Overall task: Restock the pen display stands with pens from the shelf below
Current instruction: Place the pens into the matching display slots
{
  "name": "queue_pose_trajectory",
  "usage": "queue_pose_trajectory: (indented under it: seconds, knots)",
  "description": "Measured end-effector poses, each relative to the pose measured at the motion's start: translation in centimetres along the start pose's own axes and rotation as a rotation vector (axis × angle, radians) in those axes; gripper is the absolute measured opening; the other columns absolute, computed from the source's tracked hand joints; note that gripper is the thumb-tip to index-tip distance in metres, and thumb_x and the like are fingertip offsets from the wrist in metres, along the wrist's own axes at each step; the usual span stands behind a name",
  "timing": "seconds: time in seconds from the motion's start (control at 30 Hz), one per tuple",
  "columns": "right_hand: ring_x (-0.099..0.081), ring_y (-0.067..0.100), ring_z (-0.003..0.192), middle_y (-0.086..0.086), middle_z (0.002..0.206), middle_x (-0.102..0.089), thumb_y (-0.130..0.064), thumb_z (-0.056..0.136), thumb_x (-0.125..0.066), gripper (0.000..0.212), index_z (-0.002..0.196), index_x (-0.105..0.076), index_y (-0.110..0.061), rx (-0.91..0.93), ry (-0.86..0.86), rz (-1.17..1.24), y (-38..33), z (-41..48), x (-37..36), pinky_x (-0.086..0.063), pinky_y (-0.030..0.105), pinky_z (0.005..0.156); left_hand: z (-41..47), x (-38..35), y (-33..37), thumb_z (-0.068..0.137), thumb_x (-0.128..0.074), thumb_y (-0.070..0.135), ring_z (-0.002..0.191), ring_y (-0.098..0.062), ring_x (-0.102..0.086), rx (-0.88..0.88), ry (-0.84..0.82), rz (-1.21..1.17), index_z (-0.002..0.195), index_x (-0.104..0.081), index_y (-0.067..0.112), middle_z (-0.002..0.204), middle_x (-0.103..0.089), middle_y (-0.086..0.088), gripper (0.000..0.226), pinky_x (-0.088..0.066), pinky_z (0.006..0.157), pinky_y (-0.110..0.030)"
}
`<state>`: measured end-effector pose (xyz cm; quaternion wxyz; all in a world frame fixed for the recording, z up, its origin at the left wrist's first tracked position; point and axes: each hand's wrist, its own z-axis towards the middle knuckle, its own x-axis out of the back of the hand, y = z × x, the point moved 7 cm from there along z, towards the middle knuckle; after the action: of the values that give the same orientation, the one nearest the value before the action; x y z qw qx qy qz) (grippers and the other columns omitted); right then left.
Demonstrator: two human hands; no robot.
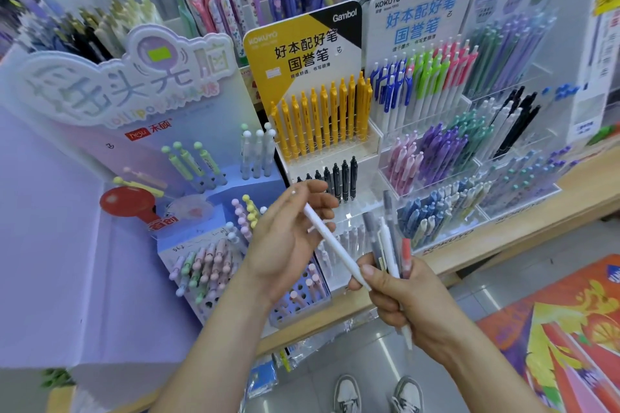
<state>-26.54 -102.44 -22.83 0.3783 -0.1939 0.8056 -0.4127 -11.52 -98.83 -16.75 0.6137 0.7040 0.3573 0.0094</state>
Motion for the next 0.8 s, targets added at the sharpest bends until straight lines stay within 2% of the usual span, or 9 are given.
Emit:
queue_pose_trajectory:
  seconds: [0.03,0.1,0.17,0.27,0.37,0.47,0.53,0.67,0.8]
  knots:
    - [-0.027,0.008,0.045,0.016,0.076,-0.06,-0.014,0.081,-0.075,0.016,0.084,-0.064,-0.003,0.013,0.025,-0.005,-0.2,0.0,0.5,-0.024,0.016,0.037,-0.1,0.4,0.5,0.088,-0.05,0.031,0.083,-0.015,-0.053,-0.019,-0.007,0.179,0.103,-0.066,0.01,0.089,-0.058,-0.005,0.03,-0.049,0.073,-0.028]
    - [-0.027,0.008,0.044,0.009,0.07,-0.064,-0.013,0.08,-0.07,0.018,0.087,-0.061,0.001,0.027,0.071,-0.014,-0.4,0.2,1.4,-0.024,0.016,0.037,-0.3,1.1,1.4,0.082,-0.059,0.029,0.078,-0.011,-0.056,-0.032,-0.024,0.448,0.102,-0.071,0.014,0.081,-0.058,0.002,0.027,-0.051,0.073,-0.025]
    - [-0.028,0.009,0.044,0.012,0.072,-0.065,-0.013,0.077,-0.067,0.012,0.082,-0.064,-0.003,0.036,0.112,-0.003,-0.6,0.2,2.1,-0.024,0.016,0.036,-0.6,1.4,2.2,0.073,-0.068,0.019,0.068,-0.013,-0.061,-0.035,-0.036,0.501,0.098,-0.072,0.013,0.073,-0.064,0.002,0.026,-0.053,0.067,-0.021]
    - [-0.03,0.009,0.044,0.017,0.077,-0.067,-0.012,0.079,-0.067,0.006,0.079,-0.065,-0.007,0.048,0.183,-0.003,-0.6,0.4,2.8,-0.025,0.018,0.036,-1.3,1.4,3.3,0.061,-0.076,0.009,0.067,-0.016,-0.069,-0.088,0.002,0.528,0.083,-0.074,0.013,0.073,-0.073,-0.004,0.022,-0.054,0.064,-0.019]
    - [-0.032,0.008,0.044,0.014,0.079,-0.069,-0.007,0.091,-0.062,0.008,0.083,-0.062,-0.008,0.077,0.332,-0.011,-0.6,0.5,4.6,-0.026,0.018,0.038,-1.3,1.9,4.4,0.065,-0.081,0.007,0.069,-0.019,-0.07,-0.199,0.137,0.659,0.077,-0.076,0.02,0.074,-0.074,-0.006,0.018,-0.056,0.065,-0.02]
    - [-0.034,0.008,0.044,0.008,0.075,-0.068,-0.009,0.094,-0.06,0.008,0.086,-0.062,-0.01,0.116,0.462,-0.04,-0.9,0.2,6.7,-0.027,0.018,0.038,-0.4,2.3,3.7,0.069,-0.083,0.012,0.063,-0.008,-0.066,-0.276,0.177,0.935,0.079,-0.076,0.022,0.067,-0.071,0.004,0.016,-0.052,0.062,-0.015]
    - [-0.033,0.008,0.045,0.006,0.074,-0.067,-0.01,0.094,-0.06,0.008,0.086,-0.062,-0.011,0.13,0.491,-0.046,-1.0,-0.1,7.6,-0.027,0.018,0.039,0.4,2.4,2.0,0.07,-0.084,0.018,0.061,-0.007,-0.063,-0.293,0.138,1.08,0.084,-0.077,0.02,0.066,-0.069,0.007,0.016,-0.053,0.064,-0.021]
    - [-0.033,0.009,0.046,0.005,0.073,-0.066,-0.011,0.094,-0.061,0.007,0.087,-0.064,-0.011,0.122,0.499,-0.048,-0.5,-0.3,8.0,-0.027,0.018,0.039,1.8,2.1,-0.6,0.073,-0.082,0.025,0.071,-0.013,-0.063,-0.382,0.056,1.332,0.095,-0.077,0.012,0.08,-0.072,-0.001,0.026,-0.053,0.075,-0.03]
    - [-0.033,0.008,0.044,0.006,0.071,-0.065,-0.009,0.093,-0.061,0.006,0.087,-0.063,-0.009,0.114,0.495,-0.02,0.2,-0.4,7.7,-0.025,0.018,0.039,2.6,1.9,-2.3,0.077,-0.078,0.029,0.078,-0.01,-0.06,-0.371,-0.019,1.42,0.102,-0.075,0.013,0.091,-0.072,-0.002,0.03,-0.046,0.075,-0.017]
